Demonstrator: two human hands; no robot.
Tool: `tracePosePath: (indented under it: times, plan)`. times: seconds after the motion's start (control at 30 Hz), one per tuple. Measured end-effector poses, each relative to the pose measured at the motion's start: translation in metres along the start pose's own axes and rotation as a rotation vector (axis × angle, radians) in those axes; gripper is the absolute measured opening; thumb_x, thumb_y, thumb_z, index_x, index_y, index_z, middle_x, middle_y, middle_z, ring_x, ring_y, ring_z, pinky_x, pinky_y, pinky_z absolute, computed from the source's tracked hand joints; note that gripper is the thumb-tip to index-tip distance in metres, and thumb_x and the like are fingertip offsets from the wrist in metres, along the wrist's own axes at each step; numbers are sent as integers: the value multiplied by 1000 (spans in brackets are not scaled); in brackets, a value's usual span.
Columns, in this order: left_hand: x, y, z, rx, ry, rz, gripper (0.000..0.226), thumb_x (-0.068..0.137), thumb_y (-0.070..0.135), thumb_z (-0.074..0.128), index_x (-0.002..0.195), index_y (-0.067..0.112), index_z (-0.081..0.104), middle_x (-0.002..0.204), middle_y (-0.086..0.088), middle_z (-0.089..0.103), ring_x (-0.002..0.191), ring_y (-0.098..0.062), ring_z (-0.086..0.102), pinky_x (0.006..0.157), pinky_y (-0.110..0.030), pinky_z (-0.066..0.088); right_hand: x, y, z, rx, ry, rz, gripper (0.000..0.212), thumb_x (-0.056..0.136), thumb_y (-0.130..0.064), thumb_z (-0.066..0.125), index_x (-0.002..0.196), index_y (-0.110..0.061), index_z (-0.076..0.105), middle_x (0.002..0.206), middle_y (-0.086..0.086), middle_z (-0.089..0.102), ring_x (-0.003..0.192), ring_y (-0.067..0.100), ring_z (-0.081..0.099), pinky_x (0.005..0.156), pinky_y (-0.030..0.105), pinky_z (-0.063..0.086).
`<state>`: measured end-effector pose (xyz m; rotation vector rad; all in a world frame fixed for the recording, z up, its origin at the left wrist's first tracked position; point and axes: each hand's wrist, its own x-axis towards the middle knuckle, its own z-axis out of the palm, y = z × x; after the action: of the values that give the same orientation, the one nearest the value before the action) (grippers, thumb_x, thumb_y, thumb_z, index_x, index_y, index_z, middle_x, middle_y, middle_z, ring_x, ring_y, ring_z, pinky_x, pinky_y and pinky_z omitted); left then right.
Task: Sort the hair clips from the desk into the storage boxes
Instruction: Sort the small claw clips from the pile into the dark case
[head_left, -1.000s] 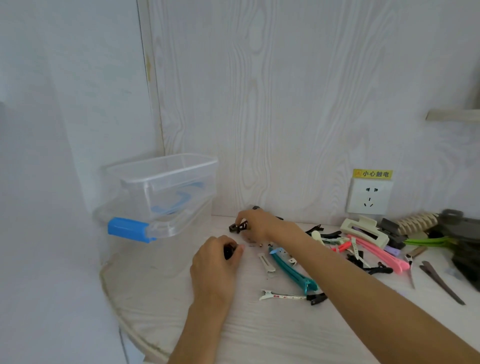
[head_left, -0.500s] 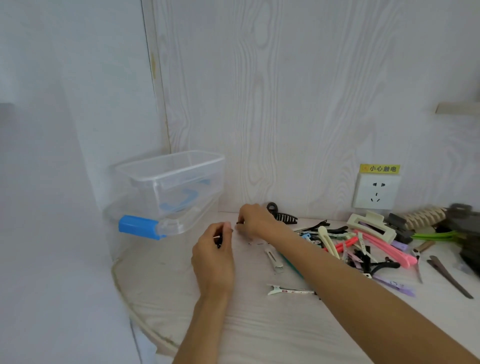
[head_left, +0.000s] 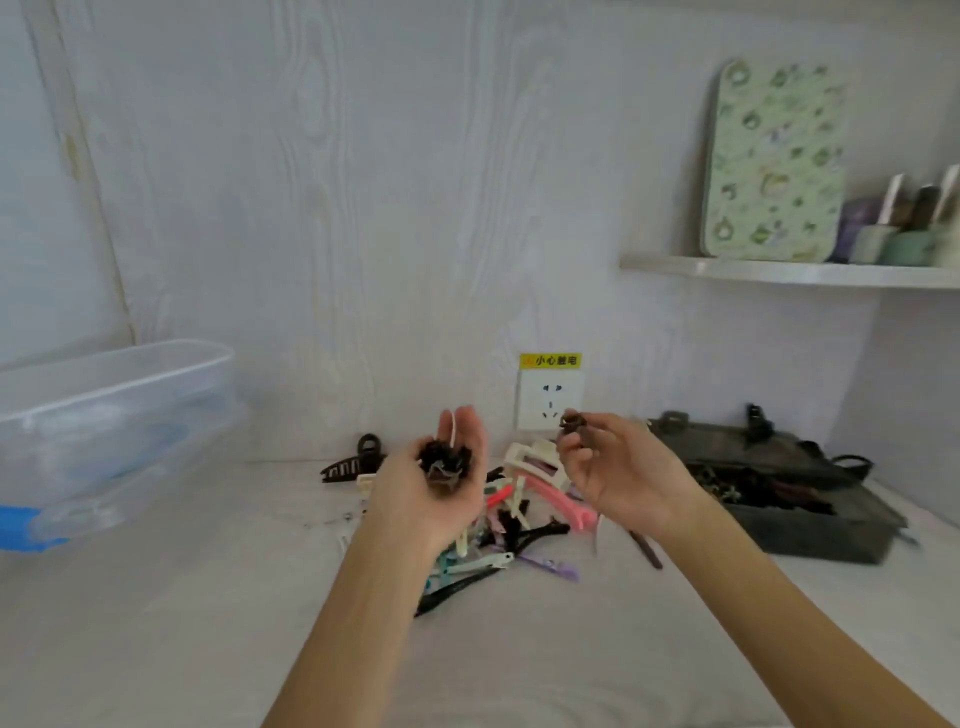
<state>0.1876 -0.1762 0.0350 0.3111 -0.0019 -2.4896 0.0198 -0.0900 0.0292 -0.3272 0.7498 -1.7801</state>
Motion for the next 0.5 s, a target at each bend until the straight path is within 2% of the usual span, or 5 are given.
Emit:
tracePosePath:
  times: [0.17,0.27,0.4,0.43,0.5]
  plan:
    - [55,-101,19,173,16,-186,32,98,15,32,94,-2,59,82,-17,65,83,-27,63,86,-35,53,-46,-63,-50,88,182,-155,18,87,-15,35,76,-7,47,71,8,45,51,15,42,40,19,34]
    - [88,-156,24,303,36,-203,41,100,26,29,87,1,59,84,-12,63,81,-25,62,91,-36,48,-70,-95,-77,83,378,-295,37,98,-29,28,82,-4,52,75,11,49,60,18,43,54,22,36]
    - [117,-209,35,430,-70,-171,45,98,36,21,70,11,46,71,-7,44,61,-20,44,77,-29,42,-78,-119,-103,38,497,-409,48,100,-38,22,112,-5,54,88,13,57,73,21,52,68,27,41]
    - [120,-222,37,442,-57,-168,45,97,39,22,74,10,47,70,-7,44,60,-20,41,72,-28,41,-78,-123,-109,32,505,-432,49,100,-39,22,117,-5,53,99,14,59,79,23,55,72,28,42]
    - [125,-240,41,465,-42,-136,46,96,46,29,94,8,55,75,-8,51,64,-21,48,68,-30,42,-75,-129,-119,-6,484,-453,54,99,-41,22,123,-3,52,126,15,54,109,25,54,96,33,40]
